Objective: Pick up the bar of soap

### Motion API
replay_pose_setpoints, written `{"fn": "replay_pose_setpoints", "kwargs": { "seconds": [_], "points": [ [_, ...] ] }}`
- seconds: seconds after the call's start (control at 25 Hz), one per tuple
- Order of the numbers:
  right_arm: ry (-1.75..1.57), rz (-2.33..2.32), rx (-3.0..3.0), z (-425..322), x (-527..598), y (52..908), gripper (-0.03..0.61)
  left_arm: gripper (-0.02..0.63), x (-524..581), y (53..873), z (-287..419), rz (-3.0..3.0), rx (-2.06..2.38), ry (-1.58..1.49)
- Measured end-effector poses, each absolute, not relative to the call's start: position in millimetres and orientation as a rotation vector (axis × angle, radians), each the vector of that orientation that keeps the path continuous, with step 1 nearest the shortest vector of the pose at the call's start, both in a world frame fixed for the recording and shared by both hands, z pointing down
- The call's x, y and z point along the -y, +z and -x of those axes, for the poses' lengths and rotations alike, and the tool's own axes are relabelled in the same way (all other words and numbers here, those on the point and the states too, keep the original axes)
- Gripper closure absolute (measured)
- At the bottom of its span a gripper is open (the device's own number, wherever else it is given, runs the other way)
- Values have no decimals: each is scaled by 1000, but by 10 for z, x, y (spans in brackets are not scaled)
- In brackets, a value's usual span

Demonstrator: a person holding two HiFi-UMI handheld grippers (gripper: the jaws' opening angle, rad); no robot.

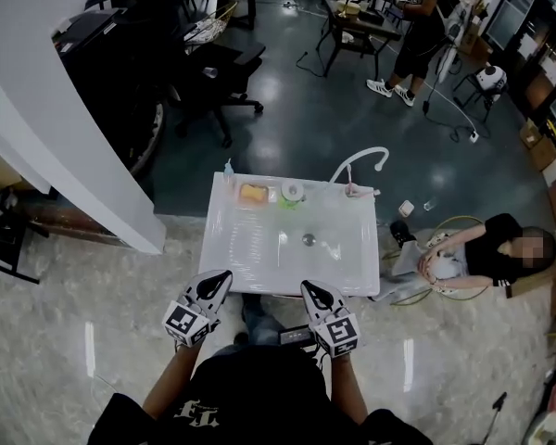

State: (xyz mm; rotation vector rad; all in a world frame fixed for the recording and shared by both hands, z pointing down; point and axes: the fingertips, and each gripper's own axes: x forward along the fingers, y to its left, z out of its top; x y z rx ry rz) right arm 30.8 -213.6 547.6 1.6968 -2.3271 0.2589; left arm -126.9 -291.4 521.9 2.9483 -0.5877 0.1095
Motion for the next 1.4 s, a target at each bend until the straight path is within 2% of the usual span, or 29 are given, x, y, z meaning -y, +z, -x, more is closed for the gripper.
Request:
{"fn": "replay_pose_setpoints", "kwargs": {
  "seconds": [0.64,1.4],
  "points": [
    [298,-1705,2309,-368,3207,5652,569,606,3942,5309,974,-2961,492,148],
    [357,-1613,2254,-394,4243,6125,569,606,4594,5612,953,-2928,487,192]
  ]
}}
